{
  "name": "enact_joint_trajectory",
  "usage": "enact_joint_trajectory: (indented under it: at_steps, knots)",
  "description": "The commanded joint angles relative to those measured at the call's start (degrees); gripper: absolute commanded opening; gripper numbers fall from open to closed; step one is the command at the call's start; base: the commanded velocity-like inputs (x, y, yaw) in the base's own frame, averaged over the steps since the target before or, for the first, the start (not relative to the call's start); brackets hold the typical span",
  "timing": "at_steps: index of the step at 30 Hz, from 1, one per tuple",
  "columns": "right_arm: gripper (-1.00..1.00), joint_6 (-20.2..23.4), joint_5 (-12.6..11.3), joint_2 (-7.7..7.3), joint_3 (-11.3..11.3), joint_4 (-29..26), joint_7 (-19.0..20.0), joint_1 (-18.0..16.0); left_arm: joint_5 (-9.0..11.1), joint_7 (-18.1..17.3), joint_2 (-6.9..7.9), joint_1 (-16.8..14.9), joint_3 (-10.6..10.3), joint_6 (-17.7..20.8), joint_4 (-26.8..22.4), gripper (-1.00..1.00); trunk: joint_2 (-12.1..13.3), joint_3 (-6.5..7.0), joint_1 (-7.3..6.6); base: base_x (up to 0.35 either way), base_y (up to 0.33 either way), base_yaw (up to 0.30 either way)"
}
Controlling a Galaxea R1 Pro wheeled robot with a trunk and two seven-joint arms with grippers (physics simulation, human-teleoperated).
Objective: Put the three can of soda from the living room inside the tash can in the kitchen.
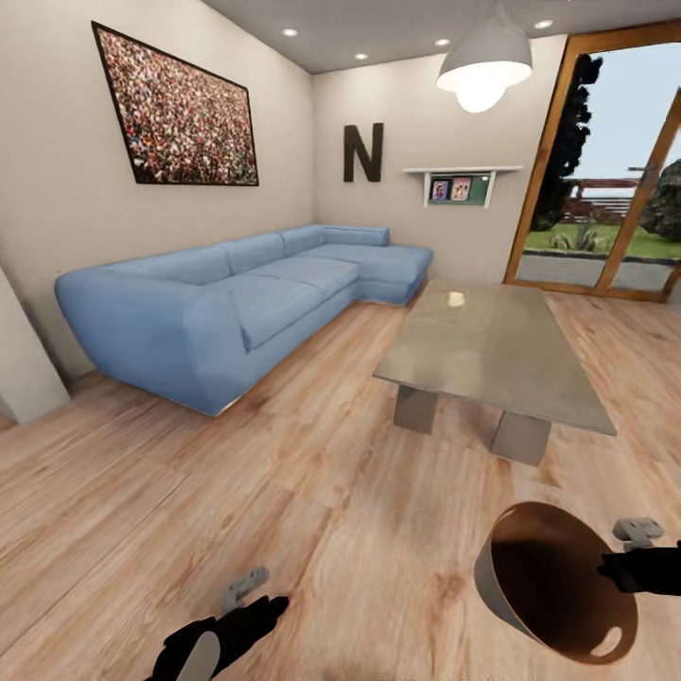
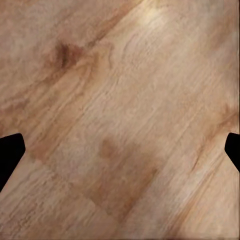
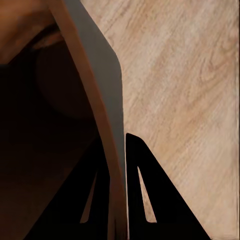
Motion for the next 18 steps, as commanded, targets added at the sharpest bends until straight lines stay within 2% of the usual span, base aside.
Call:
enact_joint_trajectory:
  at_steps: [1, 18]
  knots:
    - [-1.0, 0.35, -1.06, 0.0, -0.03, 0.0, 0.27, -0.04, 0.0, 0.0, 0.0, 0.0, 0.0, 0.0, 0.0, 1.0, 0.0, 0.01, 0.0, 0.0, -0.299, -0.295]
    - [-1.0, 0.31, -1.06, -0.01, -0.05, 0.02, 0.24, -0.05, 0.0, 0.0, -0.05, 0.0, -0.1, 0.0, 0.0, 1.0, 0.0, 0.01, 0.0, 0.0, -0.301, -0.295]
